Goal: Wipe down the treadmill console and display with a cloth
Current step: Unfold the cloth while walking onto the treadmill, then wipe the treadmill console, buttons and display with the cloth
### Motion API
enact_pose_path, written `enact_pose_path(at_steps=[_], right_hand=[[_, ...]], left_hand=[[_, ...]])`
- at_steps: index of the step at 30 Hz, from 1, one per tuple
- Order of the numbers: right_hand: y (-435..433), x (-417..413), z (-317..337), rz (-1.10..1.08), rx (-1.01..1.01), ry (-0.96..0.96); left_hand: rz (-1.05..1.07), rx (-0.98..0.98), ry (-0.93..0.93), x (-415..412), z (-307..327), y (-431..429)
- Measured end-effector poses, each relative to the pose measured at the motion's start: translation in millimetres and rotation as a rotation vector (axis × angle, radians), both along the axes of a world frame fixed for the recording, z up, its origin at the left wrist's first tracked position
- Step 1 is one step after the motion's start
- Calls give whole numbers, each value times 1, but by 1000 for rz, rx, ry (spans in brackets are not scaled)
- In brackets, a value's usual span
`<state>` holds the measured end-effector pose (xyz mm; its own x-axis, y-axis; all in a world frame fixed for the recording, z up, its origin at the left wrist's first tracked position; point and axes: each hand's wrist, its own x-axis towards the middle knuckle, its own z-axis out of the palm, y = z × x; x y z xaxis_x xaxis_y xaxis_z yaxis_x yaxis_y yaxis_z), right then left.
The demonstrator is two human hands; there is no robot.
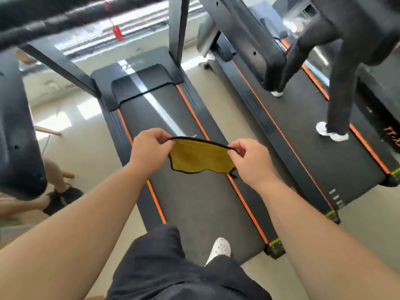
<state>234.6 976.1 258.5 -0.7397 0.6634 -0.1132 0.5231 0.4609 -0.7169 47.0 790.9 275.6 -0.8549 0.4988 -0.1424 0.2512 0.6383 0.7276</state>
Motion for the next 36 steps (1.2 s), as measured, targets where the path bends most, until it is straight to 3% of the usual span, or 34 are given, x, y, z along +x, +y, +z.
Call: enact_pose_path(at_steps=[11, 22, 28, 32, 36], right_hand=[[46, -252, 64, 246, 43, 72], [107, -461, 121, 204, 213, 124], [162, -557, 148, 75, 304, 285], [214, -628, 147, 25, 259, 398], [258, -693, 138, 91, 221, 387]], left_hand=[[312, 248, -29, -193, 49, 10], [248, 279, 22, -406, 95, 62], [246, 382, 96, -490, 111, 131], [261, 321, 141, -542, 114, 186], [294, 158, 145, -587, 114, 232]])
